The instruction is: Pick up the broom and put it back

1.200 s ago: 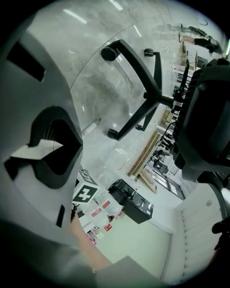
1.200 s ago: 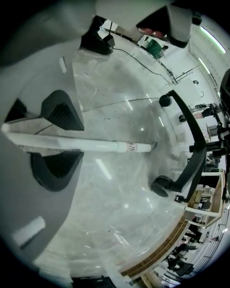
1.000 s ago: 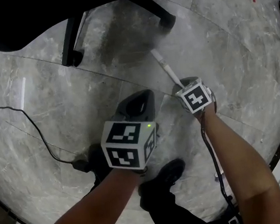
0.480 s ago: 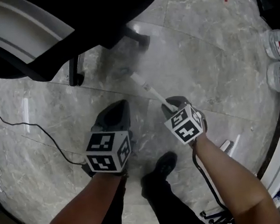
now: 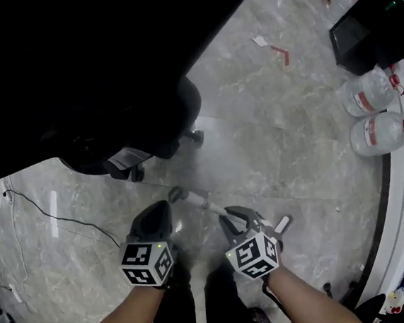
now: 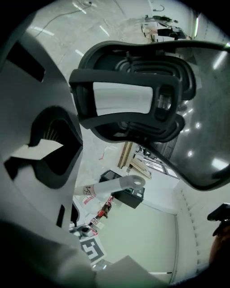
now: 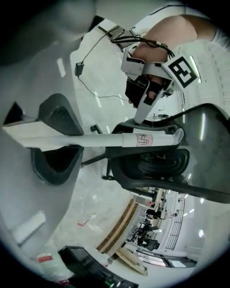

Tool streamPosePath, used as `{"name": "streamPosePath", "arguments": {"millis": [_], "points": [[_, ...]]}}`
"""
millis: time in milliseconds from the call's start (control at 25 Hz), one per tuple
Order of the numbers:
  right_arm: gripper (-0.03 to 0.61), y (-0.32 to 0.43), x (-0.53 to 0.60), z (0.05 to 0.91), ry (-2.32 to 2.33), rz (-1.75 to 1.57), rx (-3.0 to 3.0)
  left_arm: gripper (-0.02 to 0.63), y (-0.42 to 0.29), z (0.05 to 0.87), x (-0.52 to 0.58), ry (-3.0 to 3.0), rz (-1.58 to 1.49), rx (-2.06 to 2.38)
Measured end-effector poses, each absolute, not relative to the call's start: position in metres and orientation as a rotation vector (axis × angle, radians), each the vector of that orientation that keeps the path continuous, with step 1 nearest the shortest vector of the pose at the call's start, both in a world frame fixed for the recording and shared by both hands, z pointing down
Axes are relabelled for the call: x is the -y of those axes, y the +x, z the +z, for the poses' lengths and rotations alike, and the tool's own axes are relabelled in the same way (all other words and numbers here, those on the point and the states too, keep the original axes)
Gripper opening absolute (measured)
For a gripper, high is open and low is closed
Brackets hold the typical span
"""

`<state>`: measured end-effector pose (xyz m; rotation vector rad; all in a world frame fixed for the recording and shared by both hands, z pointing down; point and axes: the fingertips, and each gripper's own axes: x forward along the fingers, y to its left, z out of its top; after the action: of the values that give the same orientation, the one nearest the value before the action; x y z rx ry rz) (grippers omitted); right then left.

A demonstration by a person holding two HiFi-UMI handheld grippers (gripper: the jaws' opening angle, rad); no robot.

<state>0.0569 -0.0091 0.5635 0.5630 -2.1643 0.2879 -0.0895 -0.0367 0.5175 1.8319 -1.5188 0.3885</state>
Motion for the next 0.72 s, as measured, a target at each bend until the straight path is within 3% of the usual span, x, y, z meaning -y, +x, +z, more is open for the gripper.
{"name": "streamPosePath", "arguments": {"millis": [360, 720], "points": [[0.078, 0.029, 0.051, 0.421, 0.766, 0.448, 2.159, 0.005, -0.133, 0.318, 0.032, 1.875, 0.371, 1.589], [0.098, 0.009, 0.055, 0.377, 0.741, 0.592, 1.987, 0.005, -0.175, 0.174, 0.007, 1.964, 0.307, 1.591]]}}
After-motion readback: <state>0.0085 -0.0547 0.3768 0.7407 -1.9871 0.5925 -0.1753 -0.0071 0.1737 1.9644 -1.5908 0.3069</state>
